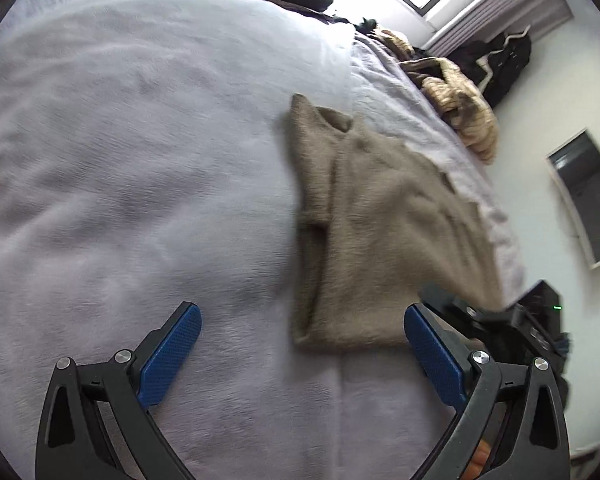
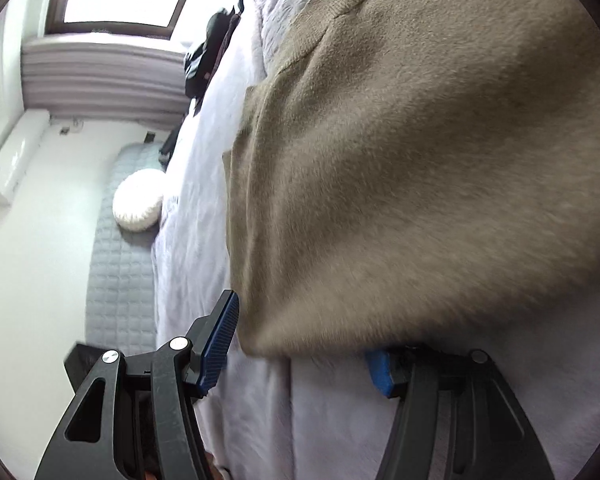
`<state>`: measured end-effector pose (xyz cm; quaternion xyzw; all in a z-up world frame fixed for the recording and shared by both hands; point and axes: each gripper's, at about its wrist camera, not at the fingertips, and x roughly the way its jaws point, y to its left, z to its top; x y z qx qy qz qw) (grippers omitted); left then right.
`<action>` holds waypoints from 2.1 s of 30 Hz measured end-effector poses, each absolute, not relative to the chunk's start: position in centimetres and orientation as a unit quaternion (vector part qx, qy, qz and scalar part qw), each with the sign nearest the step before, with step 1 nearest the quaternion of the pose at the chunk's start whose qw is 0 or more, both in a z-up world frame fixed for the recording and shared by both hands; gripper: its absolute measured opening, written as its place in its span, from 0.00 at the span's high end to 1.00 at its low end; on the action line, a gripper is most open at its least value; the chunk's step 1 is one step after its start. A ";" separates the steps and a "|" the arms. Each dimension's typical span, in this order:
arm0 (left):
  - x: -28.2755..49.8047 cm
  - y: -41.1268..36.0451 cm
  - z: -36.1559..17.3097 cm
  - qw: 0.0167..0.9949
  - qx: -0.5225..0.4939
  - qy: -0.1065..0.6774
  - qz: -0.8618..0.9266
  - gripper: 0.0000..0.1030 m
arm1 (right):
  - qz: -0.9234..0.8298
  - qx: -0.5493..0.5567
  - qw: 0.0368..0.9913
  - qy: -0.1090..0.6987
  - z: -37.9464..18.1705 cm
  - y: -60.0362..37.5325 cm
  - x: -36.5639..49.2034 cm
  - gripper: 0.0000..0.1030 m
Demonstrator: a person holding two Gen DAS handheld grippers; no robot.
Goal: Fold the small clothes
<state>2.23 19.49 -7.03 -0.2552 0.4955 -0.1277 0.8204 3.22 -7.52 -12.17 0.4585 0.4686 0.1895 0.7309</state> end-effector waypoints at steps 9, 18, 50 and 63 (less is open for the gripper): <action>6.4 17.5 -8.7 0.744 -0.381 0.488 -0.250 0.01 | 0.250 0.448 0.753 0.412 -7.5 -9.0 4.2 0.92; 14.9 12.7 -8.2 0.717 -0.372 0.511 -0.294 0.01 | 0.267 0.432 0.750 0.423 -7.6 -8.7 4.1 0.92; 15.0 -2.1 2.5 0.853 -0.100 0.461 -0.221 0.80 | 0.162 0.293 0.798 0.501 -9.4 -19.1 8.2 0.97; 14.3 -24.7 -0.7 0.816 0.112 0.491 -0.284 0.79 | 0.117 0.448 0.781 0.420 -10.8 -33.2 1.9 0.92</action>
